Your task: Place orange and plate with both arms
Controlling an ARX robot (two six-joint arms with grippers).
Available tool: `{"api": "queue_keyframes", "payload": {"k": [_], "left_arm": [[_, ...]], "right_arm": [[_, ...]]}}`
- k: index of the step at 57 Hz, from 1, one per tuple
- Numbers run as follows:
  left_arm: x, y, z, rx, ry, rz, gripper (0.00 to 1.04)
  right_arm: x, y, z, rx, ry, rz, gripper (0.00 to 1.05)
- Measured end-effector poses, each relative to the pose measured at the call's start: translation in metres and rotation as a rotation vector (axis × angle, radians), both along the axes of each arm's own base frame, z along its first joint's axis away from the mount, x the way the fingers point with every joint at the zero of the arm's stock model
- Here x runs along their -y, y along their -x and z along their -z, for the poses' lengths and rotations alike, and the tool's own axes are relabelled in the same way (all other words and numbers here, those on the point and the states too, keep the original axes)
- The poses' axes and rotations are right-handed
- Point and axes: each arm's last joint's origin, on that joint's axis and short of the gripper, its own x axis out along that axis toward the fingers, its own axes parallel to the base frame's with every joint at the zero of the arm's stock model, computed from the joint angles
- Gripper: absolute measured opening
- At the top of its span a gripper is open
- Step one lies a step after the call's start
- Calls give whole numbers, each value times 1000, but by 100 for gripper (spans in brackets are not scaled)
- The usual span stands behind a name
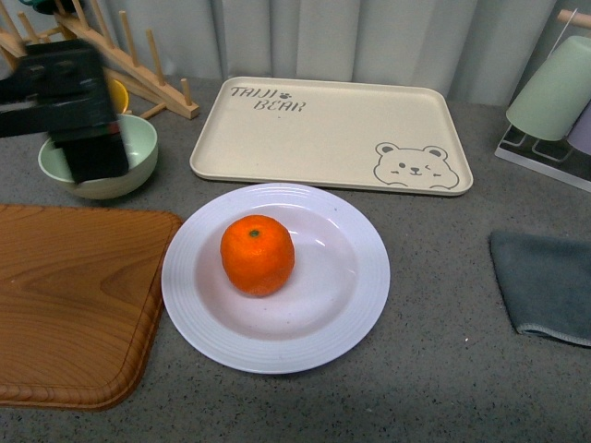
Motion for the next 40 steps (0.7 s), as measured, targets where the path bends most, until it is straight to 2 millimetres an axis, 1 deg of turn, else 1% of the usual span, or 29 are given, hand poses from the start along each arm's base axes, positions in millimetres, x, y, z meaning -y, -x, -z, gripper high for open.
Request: {"api": "queue_keyframes", "payload": {"k": [4, 12, 14, 17, 22, 23, 24, 25, 26, 28, 30, 32, 40], "left_arm": [[-13, 23, 0, -2, -22, -72, 98], [-30, 62, -4, 23, -58, -186, 98], [-32, 66, -8, 47, -48, -196, 98], [-33, 69, -12, 74, -34, -201, 98], [-33, 68, -11, 76, -34, -180, 97], [-33, 67, -7, 92, -20, -139, 94], [-34, 67, -3, 145, -4, -58, 89], [-36, 68, 1, 180, 0, -26, 85], [-38, 71, 6, 229, -3, 47, 80], [-41, 76, 4, 318, -25, 109, 71], [-45, 77, -4, 385, -40, 125, 62], [-48, 80, -8, 410, -58, 126, 53], [-59, 88, -12, 416, -89, 128, 15]], "right_arm": [[0, 0, 0, 0, 0, 0, 95], [0, 0, 0, 0, 0, 0, 95], [0, 0, 0, 0, 0, 1, 95], [0, 0, 0, 0, 0, 0, 95], [0, 0, 0, 0, 0, 0, 95], [0, 0, 0, 0, 0, 0, 95], [0, 0, 0, 0, 0, 0, 95], [0, 0, 0, 0, 0, 0, 95], [0, 0, 0, 0, 0, 0, 95], [0, 0, 0, 0, 0, 0, 95], [0, 0, 0, 0, 0, 2, 95], [0, 0, 0, 0, 0, 1, 95], [0, 0, 0, 0, 0, 0, 95]]}}
